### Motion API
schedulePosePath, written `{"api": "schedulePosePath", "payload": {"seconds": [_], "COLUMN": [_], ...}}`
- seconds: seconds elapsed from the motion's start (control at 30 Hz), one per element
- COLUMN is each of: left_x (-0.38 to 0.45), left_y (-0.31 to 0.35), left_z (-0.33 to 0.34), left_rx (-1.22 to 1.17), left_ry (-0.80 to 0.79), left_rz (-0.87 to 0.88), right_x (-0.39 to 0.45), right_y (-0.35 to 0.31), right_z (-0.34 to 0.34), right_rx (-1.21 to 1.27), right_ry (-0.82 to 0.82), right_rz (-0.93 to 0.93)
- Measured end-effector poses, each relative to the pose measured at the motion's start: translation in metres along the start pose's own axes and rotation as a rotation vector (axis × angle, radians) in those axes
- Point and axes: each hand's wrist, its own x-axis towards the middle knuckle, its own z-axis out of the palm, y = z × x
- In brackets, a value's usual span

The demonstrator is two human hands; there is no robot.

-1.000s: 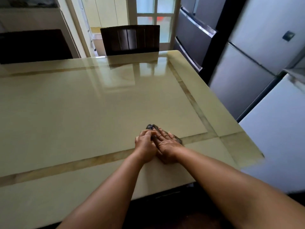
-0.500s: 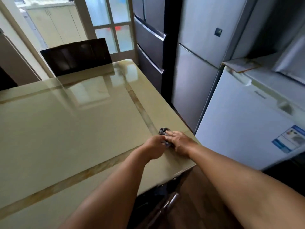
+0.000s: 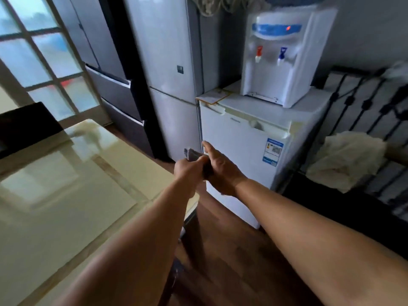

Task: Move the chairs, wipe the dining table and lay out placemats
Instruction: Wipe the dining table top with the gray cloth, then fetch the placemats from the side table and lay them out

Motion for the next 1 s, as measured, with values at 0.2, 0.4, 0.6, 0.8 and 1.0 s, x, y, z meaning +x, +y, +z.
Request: {"api": "schedulePosePath", "payload": {"seconds": [0.2, 0.4, 0.6, 0.8, 1.0], "left_x": [-0.102, -0.153, -0.236, -0.303, -0.344], "left_y": [0.005, 0.011, 0.011, 0.003, -0.009], "left_z": [0.101, 0.170, 0.285, 0.409, 0.528], "left_rx": [0.102, 0.166, 0.194, 0.215, 0.254], "left_ry": [-0.261, -0.274, -0.428, -0.503, -0.530], "left_rz": [0.159, 0.311, 0.421, 0.378, 0.341], "right_x": [-0.128, -0.199, -0.297, -0.385, -0.451], "right_y": [0.039, 0.065, 0.133, 0.211, 0.288], "right_z": [-0.091, -0.154, -0.235, -0.313, -0.384], "right_rx": [-0.117, -0.080, -0.072, 0.087, 0.395], "right_ry": [0.232, 0.319, 0.492, 0.633, 0.774], "right_rz": [0.257, 0.460, 0.654, 0.739, 0.798]}}
